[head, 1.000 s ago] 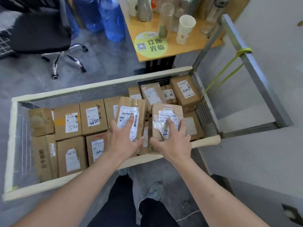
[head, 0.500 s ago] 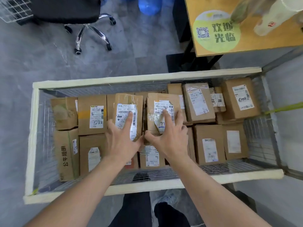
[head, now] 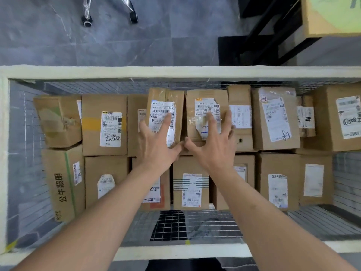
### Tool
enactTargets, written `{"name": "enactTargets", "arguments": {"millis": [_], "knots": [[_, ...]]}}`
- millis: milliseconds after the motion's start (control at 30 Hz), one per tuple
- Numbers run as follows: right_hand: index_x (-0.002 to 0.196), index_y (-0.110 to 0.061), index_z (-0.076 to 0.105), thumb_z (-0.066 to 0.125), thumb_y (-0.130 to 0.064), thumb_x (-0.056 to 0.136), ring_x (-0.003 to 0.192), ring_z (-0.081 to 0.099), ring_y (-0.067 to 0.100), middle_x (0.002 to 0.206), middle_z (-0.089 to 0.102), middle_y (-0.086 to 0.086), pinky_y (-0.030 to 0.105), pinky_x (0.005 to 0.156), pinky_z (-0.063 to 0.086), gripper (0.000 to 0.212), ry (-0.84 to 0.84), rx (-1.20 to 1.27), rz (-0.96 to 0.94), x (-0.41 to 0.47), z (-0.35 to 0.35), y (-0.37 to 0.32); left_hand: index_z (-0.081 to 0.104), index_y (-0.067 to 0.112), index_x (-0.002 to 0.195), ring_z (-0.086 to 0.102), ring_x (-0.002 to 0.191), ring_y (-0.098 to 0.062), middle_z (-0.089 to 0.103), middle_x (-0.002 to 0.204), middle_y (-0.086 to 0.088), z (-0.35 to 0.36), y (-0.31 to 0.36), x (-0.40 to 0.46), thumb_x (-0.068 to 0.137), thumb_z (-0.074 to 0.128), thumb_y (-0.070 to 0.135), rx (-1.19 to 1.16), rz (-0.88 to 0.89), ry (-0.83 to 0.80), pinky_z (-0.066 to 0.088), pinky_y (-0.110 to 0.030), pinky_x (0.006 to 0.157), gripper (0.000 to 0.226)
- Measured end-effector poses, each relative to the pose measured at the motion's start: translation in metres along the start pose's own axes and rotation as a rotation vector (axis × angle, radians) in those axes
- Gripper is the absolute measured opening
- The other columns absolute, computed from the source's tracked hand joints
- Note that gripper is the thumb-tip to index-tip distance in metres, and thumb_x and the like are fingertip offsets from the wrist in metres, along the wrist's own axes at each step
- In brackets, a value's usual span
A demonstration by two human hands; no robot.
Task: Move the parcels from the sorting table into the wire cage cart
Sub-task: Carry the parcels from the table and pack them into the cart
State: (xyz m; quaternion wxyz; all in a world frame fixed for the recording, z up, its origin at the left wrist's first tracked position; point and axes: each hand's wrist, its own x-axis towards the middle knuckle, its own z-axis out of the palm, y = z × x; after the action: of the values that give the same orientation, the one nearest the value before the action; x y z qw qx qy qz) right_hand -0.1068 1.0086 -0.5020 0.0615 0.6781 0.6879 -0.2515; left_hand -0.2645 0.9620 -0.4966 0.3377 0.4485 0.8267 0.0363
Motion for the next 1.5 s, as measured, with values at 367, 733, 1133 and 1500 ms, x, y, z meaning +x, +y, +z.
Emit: {"name": "enactTargets", "arguments": {"millis": [367,733,1133,1500], "knots": [[0.167,-0.023,0.005,0.03,-0.064,0.106,0.158,-0.009,0.041,0.171,-0.012,0.019,0.055,0.128,0.007,0.077,0.032,-0.168,-0.19,0.024,0.028,0.032,0.009,0.037,0.165,-0.002,0.156,-0.043,-0.025,0.164,-0.011,0.036,-0.012,0.027,0.103,0.061,0.026,-0.058,0.143,-0.094,0.003,-0.042,0.122,0.081],[0.165,-0.017,0.01,0.038,-0.055,0.106,0.16,-0.003,0.032,0.173,-0.006,0.016,0.048,0.13,0.007,0.075,-0.108,-0.173,-0.234,0.034,0.003,0.028,0.032,0.025,0.161,-0.001,0.159,-0.034,0.0,0.174,-0.006,0.024,-0.004,0.041,0.102,0.058,0.021,0.3,0.444,-0.068,0.002,-0.051,0.129,0.064],[0.161,-0.019,0.027,0.045,-0.04,0.106,0.149,0.035,0.034,0.164,0.032,0.015,0.047,0.117,0.035,0.062,-0.109,-0.119,-0.286,-0.042,-0.093,0.015,0.034,0.022,0.159,0.021,0.155,-0.031,0.026,0.167,-0.004,-0.065,0.052,-0.04,0.103,0.055,0.026,0.305,0.541,-0.045,0.021,-0.048,0.126,0.06],[0.155,-0.028,0.042,0.051,-0.051,0.1,0.144,0.041,0.028,0.161,0.04,0.006,0.045,0.115,0.034,0.06,0.071,-0.061,-0.299,-0.173,-0.232,0.032,0.044,0.026,0.152,0.032,0.149,-0.028,0.035,0.162,0.001,-0.154,0.129,-0.176,0.093,0.055,0.046,0.426,0.674,0.017,0.04,-0.053,0.114,0.063]]}}
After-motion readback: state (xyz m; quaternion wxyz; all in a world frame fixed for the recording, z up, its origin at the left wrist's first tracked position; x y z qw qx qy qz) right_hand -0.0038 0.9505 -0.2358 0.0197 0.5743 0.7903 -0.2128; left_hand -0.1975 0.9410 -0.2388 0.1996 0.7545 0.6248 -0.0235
